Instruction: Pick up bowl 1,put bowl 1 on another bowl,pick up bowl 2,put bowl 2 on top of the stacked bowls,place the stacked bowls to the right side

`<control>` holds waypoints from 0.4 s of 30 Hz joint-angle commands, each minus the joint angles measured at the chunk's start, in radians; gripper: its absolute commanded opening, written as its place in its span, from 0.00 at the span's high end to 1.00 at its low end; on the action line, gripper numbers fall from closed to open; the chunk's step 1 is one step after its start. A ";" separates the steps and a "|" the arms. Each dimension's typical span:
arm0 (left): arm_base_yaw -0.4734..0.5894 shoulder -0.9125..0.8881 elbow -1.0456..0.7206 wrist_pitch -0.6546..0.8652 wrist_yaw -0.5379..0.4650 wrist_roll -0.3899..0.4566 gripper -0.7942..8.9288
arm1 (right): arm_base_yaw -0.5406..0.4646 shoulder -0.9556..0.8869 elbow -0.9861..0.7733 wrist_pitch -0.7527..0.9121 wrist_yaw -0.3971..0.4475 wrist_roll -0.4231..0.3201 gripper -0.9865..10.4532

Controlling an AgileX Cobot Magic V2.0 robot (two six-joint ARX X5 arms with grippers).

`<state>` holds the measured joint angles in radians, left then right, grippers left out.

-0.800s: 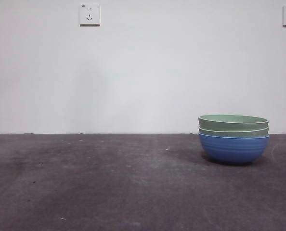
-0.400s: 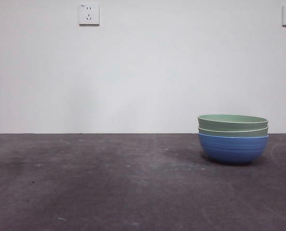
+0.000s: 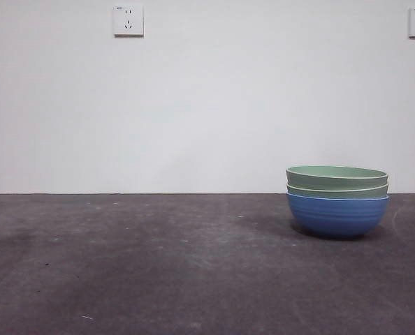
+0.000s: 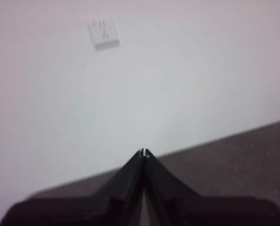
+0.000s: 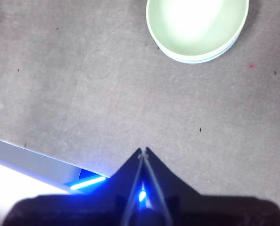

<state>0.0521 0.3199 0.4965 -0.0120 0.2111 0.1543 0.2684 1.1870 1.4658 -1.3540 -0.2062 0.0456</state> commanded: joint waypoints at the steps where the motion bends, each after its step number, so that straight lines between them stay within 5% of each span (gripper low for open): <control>1: 0.008 -0.073 -0.125 0.046 -0.004 -0.036 0.92 | 0.000 0.001 -0.004 -0.012 0.003 0.008 0.91; 12: 0.009 -0.252 -0.394 0.057 -0.037 -0.058 0.92 | 0.000 0.001 -0.004 -0.012 0.003 0.008 0.91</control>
<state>0.0570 0.0792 0.1146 0.0341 0.1749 0.1040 0.2684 1.1870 1.4658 -1.3537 -0.2058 0.0456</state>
